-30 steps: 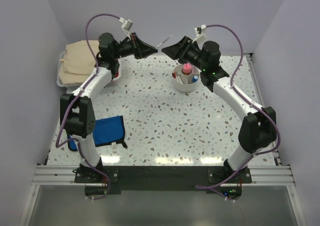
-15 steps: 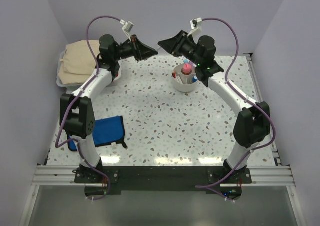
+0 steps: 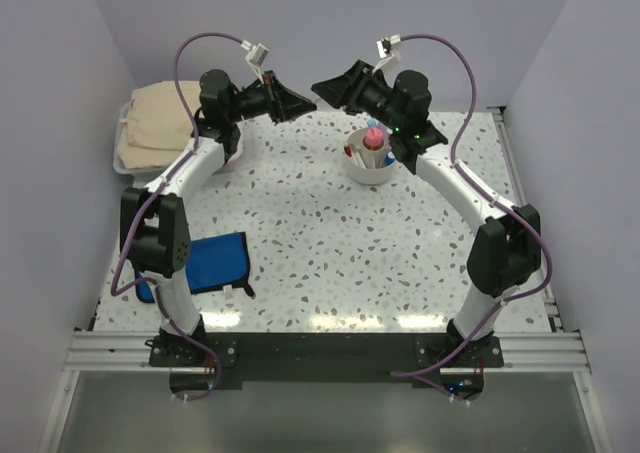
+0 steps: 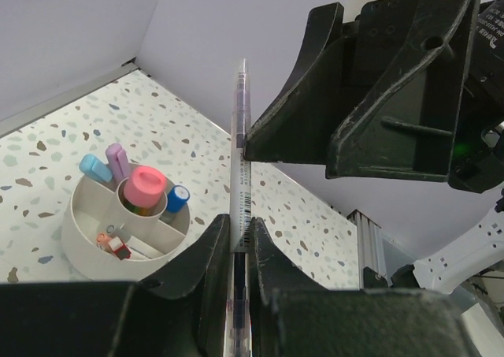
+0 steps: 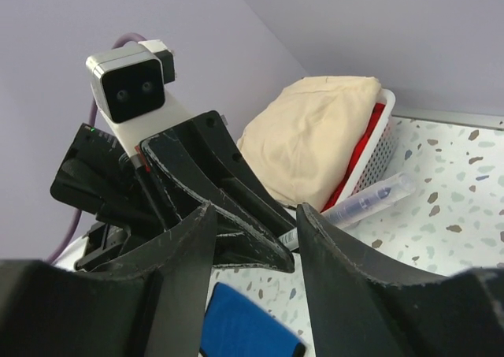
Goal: Sort the stationery into containers
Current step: Place the pen in the storage box.
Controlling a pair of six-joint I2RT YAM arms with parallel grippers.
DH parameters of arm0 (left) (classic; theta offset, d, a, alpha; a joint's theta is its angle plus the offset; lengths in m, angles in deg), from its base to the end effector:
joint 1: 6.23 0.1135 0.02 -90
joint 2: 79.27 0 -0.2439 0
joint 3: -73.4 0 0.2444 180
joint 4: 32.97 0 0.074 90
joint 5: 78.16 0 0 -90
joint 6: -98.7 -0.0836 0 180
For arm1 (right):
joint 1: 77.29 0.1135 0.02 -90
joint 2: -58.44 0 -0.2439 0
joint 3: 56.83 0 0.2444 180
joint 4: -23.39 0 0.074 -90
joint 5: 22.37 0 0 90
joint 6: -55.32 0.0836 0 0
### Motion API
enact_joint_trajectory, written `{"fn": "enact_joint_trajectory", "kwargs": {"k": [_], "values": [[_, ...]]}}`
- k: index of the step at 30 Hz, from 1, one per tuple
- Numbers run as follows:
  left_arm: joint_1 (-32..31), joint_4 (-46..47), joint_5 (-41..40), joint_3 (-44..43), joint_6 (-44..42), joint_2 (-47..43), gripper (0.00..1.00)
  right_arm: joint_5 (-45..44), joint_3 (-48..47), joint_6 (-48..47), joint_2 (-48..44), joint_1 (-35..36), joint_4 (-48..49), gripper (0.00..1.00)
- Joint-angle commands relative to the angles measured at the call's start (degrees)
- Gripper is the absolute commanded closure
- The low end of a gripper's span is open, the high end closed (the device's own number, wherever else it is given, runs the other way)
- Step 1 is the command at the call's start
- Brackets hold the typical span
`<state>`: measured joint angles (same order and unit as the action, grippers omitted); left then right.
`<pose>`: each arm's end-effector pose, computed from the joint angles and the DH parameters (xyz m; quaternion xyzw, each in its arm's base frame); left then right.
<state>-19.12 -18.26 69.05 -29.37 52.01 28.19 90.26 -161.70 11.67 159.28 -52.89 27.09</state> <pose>0.4271 -0.1698 0.3469 0.2059 0.6407 -0.5882 0.4484 0.4051 0.2191 0.3906 -0.0223 0.6614 0.5328 0.5275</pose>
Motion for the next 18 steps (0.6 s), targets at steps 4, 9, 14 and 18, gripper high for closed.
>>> {"fn": "enact_joint_trajectory", "kwargs": {"k": [4, 9, 14, 18], "values": [[-0.21, 2.19, 0.36, -3.38, -1.03, -1.11, 1.00, -1.01, -1.02, -2.67, -2.84, 0.12, -4.46, 0.55], [-0.12, 2.71, 0.44, -3.12, -0.86, -1.29, 1.00, -1.88, -0.84, -3.19, -3.19, 0.12, -6.73, 0.58], [-0.12, 3.06, 0.36, -3.47, -0.95, -1.29, 1.00, -3.03, -0.49, -3.19, -3.19, -0.14, -7.71, 0.59], [-0.12, 2.89, 0.36, -3.47, -0.68, -1.46, 1.00, -3.65, -0.75, -3.28, -2.93, -0.15, -7.81, 0.59]]}}
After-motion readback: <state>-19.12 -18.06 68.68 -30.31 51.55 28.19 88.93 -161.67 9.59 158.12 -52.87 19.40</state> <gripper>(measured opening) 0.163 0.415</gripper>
